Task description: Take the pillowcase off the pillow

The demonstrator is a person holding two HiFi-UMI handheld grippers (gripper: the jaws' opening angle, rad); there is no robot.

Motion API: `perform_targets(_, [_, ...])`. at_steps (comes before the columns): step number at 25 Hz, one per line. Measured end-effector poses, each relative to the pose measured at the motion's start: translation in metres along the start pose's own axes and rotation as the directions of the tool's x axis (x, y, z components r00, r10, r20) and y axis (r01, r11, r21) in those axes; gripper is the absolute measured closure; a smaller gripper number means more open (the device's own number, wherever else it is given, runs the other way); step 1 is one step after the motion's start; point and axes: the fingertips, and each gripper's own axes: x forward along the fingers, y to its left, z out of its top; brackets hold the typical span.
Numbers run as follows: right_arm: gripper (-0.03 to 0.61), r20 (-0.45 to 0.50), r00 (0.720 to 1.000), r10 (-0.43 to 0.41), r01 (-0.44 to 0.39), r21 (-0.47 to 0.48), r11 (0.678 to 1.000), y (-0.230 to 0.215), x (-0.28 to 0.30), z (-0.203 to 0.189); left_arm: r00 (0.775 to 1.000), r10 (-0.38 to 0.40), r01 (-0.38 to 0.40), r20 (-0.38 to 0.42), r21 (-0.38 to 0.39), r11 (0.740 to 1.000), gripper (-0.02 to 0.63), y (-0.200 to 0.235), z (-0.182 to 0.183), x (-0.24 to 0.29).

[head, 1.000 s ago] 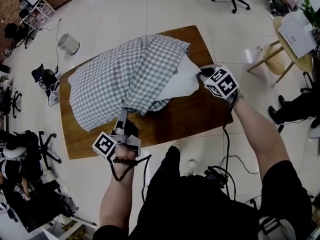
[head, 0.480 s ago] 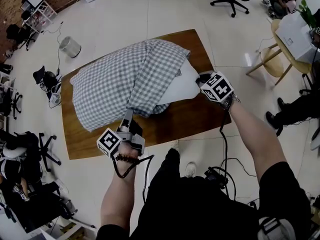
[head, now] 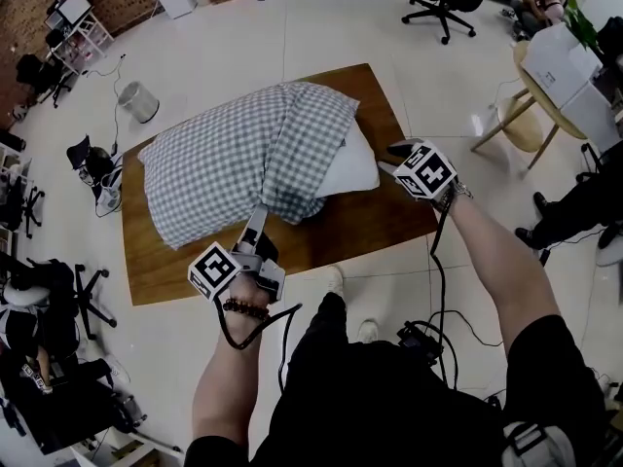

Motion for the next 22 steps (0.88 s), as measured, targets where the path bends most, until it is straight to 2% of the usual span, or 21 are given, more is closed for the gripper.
perform_targets(6, [0.44, 0.064, 0.998, -0.019, 0.021, -0.027, 0.999, 0.035, -0.054, 0.008, 0.998, -0.029, 0.037, -0.059, 0.138, 0.99, 0.457, -0.055, -0.021, -0.028])
perform_targets(11, [0.44, 0.103, 0.994, -0.029, 0.035, -0.061, 0.998, 0.065, -0.088, 0.016, 0.992, -0.029, 0.061, -0.119, 0.276, 0.959, 0.456, -0.1, -0.029, -0.045])
perform_targets(17, [0.44, 0.147, 0.989, -0.035, 0.048, -0.084, 0.995, 0.076, -0.128, 0.047, 0.981, -0.015, 0.098, -0.195, 0.421, 0.902, 0.456, -0.161, -0.018, -0.037])
perform_targets(22, [0.44, 0.166, 0.985, -0.051, 0.066, -0.082, 0.994, 0.077, -0.142, 0.072, 0.958, -0.007, 0.169, -0.288, 0.539, 0.825, 0.453, -0.194, -0.006, -0.019])
